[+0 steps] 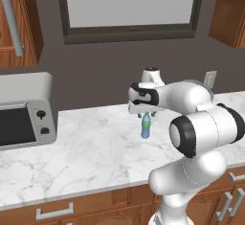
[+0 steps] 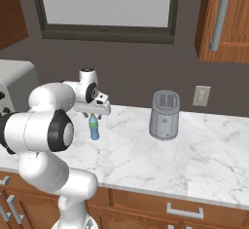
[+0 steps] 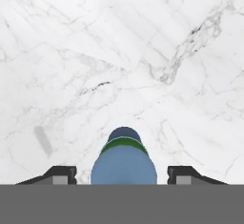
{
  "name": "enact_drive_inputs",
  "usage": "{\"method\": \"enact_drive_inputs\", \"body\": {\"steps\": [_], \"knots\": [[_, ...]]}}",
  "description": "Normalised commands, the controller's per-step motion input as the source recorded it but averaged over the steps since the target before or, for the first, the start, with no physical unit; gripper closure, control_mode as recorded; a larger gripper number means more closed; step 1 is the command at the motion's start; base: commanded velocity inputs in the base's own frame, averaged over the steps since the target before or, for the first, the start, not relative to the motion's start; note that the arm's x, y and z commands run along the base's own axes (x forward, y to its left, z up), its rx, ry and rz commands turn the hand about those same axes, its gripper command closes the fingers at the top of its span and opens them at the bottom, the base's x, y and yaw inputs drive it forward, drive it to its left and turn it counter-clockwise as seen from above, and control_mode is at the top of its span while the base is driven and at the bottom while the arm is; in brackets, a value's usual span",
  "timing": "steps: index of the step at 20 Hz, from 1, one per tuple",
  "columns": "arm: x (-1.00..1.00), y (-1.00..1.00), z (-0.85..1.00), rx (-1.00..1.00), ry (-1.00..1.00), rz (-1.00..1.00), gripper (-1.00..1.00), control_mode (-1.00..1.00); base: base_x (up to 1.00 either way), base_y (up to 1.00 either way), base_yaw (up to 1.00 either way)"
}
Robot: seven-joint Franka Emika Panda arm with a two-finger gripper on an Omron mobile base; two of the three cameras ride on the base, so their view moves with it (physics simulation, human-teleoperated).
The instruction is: Place the drinks on the dining counter in a tight cluster.
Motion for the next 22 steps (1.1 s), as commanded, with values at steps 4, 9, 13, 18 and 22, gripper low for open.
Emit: {"method": "enact_drive_inputs", "body": {"steps": [4, 9, 13, 18, 22], "knots": [[0.0, 0.0, 0.0, 0.0, 0.0, 0.0, 1.0, -1.0, 0.0, 0.0, 0.0], [0.0, 0.0, 0.0, 0.0, 0.0, 0.0, 1.0, -1.0, 0.0, 0.0, 0.0], [0.0, 0.0, 0.0, 0.0, 0.0, 0.0, 1.0, -1.0, 0.0, 0.0, 0.0], [-0.33, -0.01, 0.07, 0.0, -0.05, 0.0, 1.0, -1.0, 0.0, 0.0, 0.0], [-0.79, -0.07, 0.33, 0.01, -0.12, 0.0, 1.0, -1.0, 0.0, 0.0, 0.0]]}}
